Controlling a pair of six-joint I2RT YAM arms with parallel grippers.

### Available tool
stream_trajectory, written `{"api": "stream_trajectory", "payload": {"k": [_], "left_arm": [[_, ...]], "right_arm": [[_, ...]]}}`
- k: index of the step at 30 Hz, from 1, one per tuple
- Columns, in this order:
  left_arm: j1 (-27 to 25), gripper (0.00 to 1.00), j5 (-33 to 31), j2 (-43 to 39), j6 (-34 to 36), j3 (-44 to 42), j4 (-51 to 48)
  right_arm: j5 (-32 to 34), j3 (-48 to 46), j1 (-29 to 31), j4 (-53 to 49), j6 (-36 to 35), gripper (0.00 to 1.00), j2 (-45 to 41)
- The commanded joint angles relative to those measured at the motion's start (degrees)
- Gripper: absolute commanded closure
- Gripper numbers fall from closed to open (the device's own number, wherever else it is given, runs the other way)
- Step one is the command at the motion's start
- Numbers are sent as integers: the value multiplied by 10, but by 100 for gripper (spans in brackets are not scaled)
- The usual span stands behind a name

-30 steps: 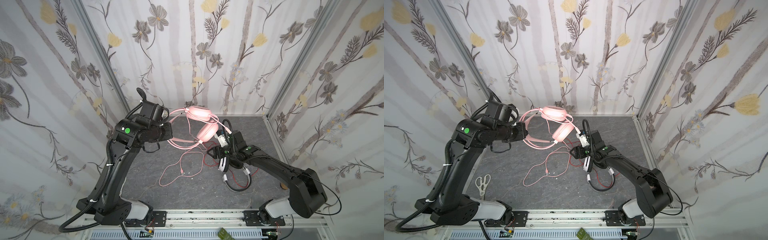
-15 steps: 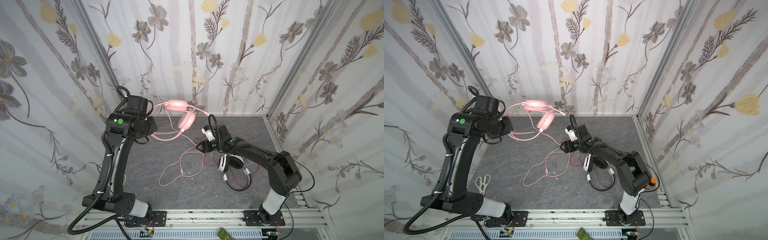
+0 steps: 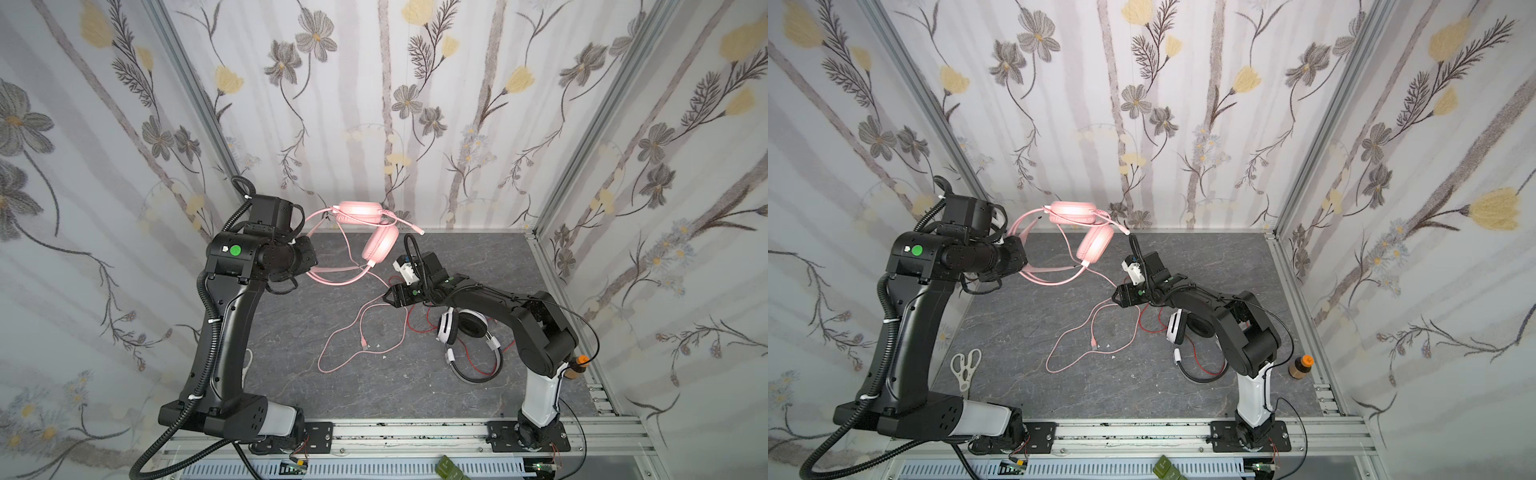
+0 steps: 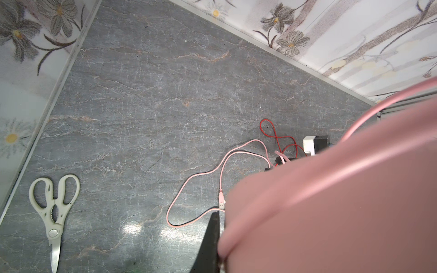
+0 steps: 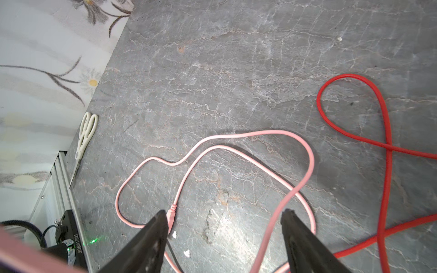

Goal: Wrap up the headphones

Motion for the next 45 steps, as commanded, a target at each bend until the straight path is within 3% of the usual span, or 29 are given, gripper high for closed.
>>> {"api": "stream_trajectory", "payload": {"k": [1, 4, 7, 14, 22, 26, 31, 36, 45], "left_arm": [[0, 100, 20, 4, -10, 7, 38], [0, 100, 20, 6, -8, 10, 37], [0, 100, 14, 8, -7, 11, 37], [12, 100, 0, 39, -17, 32, 63], [24, 100, -91, 135, -8, 108, 66], [24, 100, -133, 173, 0, 142, 42], [10, 100, -167, 189, -10, 126, 36], [-68, 100, -275, 193, 3, 98, 21], [-222, 100, -458, 201, 4, 57, -48]], "right_arm": [[22, 26, 0, 37, 8, 35, 19], [31, 46, 1, 32, 4, 56, 36], [37, 42, 3, 31, 0, 84, 36], [94, -61, 34, 26, -28, 100, -46], [206, -190, 104, -33, -36, 100, -228], [279, -197, 165, -85, -42, 100, -301], [341, -171, 221, -145, -54, 100, -354], [415, -111, 260, -220, -76, 100, -386], [544, -34, 262, -317, -131, 100, -396]]}}
